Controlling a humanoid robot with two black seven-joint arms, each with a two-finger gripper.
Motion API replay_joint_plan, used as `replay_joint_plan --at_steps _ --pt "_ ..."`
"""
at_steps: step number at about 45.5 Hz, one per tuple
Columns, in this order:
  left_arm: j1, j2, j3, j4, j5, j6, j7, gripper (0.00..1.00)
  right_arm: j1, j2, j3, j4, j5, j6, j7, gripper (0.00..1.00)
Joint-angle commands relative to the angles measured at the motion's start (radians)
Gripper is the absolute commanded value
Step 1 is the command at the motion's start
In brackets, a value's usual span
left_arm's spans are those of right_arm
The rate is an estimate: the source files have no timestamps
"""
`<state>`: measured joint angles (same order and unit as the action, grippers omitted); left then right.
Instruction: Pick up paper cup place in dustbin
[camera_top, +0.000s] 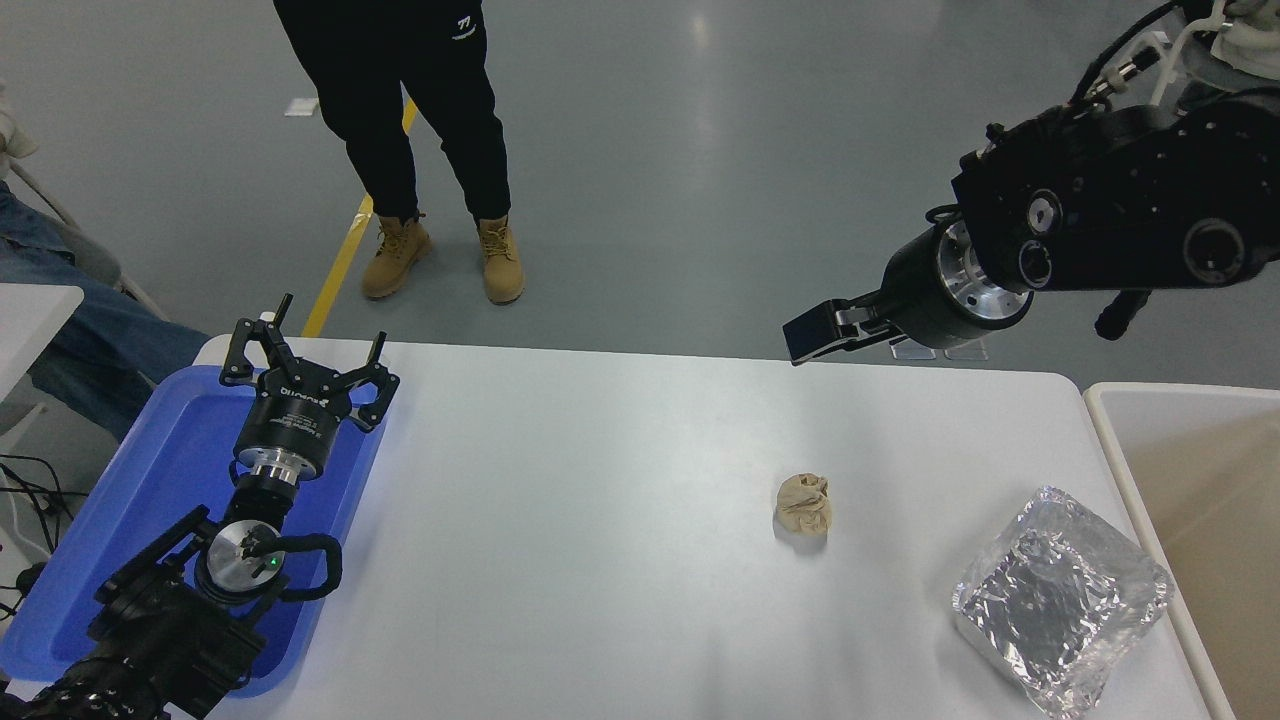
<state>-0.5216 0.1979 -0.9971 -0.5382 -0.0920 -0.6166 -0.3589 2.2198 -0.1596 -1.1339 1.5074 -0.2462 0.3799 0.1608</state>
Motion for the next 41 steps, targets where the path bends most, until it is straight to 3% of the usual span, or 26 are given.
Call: replay_joint_plan --at_steps 1,41 --pt "0.0 0.0 0.0 0.0 0.0 0.0 0.001 1.0 -0.002 0.034 0.016 0.002 0.018 0.079 0.003 1.0" --pt "0.003 0.0 -0.002 0.0 0.0 0.0 0.001 1.0 0.06 0.003 -0.135 0.014 0.028 0.309 0.008 1.0"
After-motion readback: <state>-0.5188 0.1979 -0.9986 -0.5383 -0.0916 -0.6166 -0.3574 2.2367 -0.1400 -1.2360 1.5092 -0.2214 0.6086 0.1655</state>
